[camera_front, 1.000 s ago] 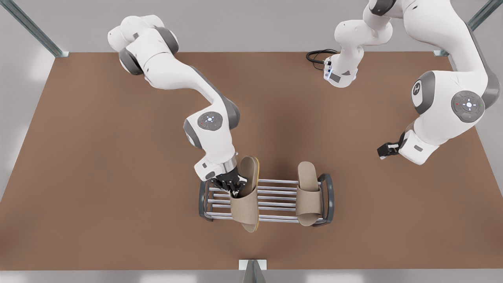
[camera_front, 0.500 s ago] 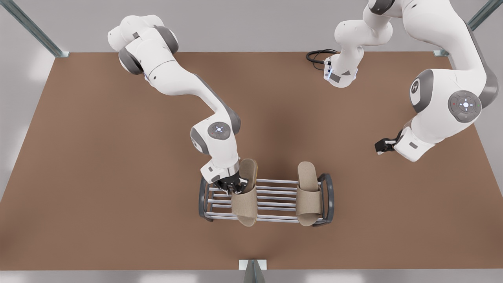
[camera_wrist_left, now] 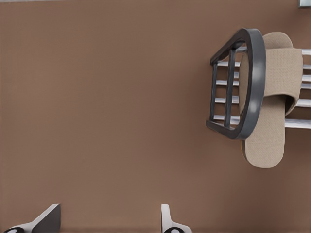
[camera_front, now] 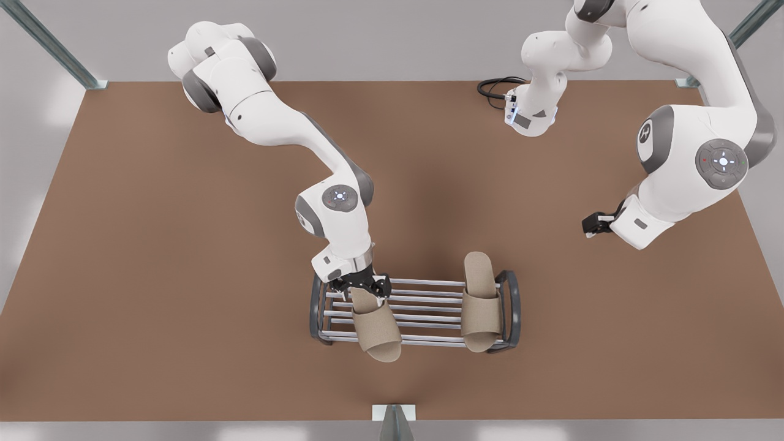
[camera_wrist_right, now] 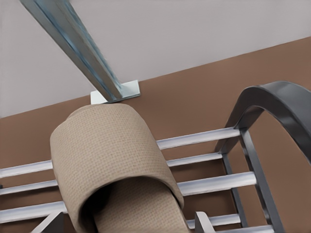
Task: Place the right shoe on the shoe rack with the right arm, and place the left shoe on the shoe rack with the left arm
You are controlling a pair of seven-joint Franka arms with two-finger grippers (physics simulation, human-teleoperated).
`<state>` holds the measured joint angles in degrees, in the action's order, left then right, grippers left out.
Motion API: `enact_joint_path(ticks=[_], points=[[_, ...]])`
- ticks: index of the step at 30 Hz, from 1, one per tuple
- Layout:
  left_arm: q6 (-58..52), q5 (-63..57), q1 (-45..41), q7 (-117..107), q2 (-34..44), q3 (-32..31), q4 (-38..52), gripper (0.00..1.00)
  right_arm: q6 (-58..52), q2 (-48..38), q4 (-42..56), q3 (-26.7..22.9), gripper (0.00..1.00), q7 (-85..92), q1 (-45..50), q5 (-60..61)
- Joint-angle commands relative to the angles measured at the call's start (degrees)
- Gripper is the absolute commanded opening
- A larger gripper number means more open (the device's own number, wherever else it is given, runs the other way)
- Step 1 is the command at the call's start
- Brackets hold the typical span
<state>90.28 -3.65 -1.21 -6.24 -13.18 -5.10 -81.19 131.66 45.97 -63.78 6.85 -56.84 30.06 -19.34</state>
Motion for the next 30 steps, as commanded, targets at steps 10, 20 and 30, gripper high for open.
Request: enact_joint_path(ticks=[10, 20, 30], points=[[-3.18, 0.13, 0.5, 0.53, 1.14, -1.05, 0.06, 1.0, -0.88, -5.98, -4.86, 2.02, 1.0, -4.68, 1.32, 0.44], [-5.19, 0.4, 0.07, 1.06, 2.72, -3.25, 0.5, 1.0, -37.87, -35.76, -5.83, 8.35, 1.0, -3.1, 0.88, 7.64], [2.62, 1.01, 0.42, 0.79, 0.7, -3.96, 0.68, 1.0, -44.47, -36.48, -8.73, -0.7, 1.0, 48.93, -25.75, 16.17]])
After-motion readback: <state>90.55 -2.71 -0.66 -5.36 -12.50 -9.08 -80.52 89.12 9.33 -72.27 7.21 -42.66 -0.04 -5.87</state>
